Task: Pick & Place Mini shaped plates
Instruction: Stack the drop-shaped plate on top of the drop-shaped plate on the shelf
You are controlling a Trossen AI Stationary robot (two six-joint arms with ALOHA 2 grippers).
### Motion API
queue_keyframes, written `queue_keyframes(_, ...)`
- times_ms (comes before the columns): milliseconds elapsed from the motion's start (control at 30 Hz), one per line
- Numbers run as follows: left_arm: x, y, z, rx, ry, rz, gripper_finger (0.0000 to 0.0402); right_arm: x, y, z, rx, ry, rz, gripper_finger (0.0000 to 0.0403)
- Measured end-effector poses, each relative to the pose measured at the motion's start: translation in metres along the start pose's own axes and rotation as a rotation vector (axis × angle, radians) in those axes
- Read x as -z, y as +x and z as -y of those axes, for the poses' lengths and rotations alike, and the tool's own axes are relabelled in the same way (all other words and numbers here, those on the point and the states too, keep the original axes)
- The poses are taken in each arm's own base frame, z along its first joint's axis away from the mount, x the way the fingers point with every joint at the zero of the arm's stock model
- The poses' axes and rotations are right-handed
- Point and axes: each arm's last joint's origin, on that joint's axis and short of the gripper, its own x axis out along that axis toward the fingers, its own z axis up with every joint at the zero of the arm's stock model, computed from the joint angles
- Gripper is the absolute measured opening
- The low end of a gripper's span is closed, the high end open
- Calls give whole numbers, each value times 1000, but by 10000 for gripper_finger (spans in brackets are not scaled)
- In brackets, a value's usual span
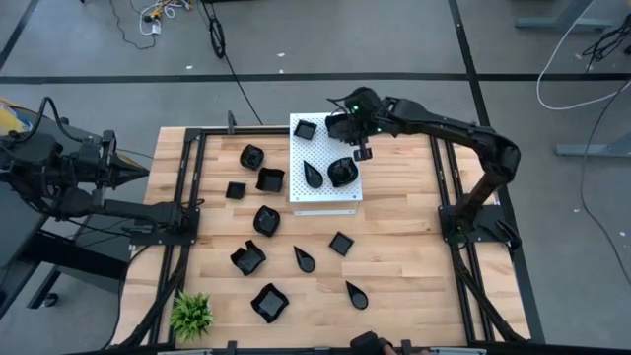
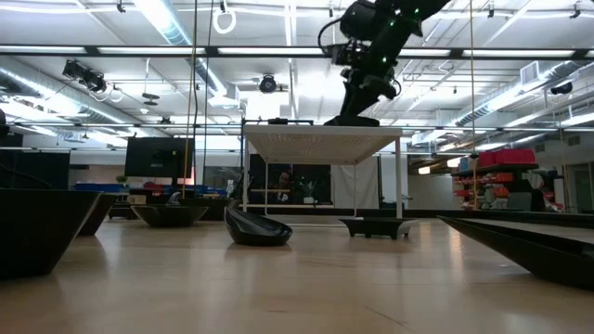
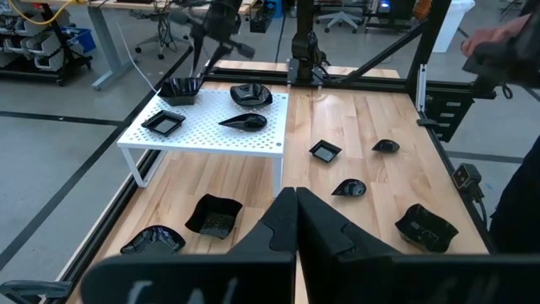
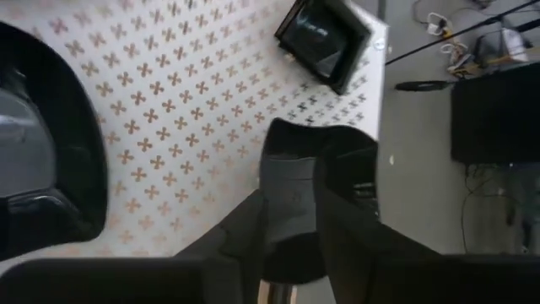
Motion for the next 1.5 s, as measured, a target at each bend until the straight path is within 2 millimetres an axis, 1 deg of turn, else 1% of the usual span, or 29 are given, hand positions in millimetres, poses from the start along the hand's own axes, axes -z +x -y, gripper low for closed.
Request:
queue_keyframes(133, 0, 0, 0, 0, 0, 0, 3, -5, -22, -3, 29, 57, 47, 114)
queue_keyframes(267, 0, 0, 0, 0, 0, 0, 3, -17, -39, -13, 31, 79, 98, 114)
queue_keyframes(400, 0, 0, 0, 0, 0, 0, 3, -27, -51, -27, 8, 64, 133, 114)
queue_keyframes(700, 0, 0, 0, 0, 0, 0, 3, -46, -57, -51, -55, 77, 184, 114)
queue_keyframes(900, 0, 0, 0, 0, 0, 0, 3, -53, -60, -61, -142, 15, 242, 114)
queue_keyframes(1067, 0, 0, 0, 0, 0, 0, 3, -58, -63, -75, -192, 1, 232, 114)
queue_keyframes(1500, 0, 0, 0, 0, 0, 0, 3, -74, -76, -120, -338, 158, 174, 114)
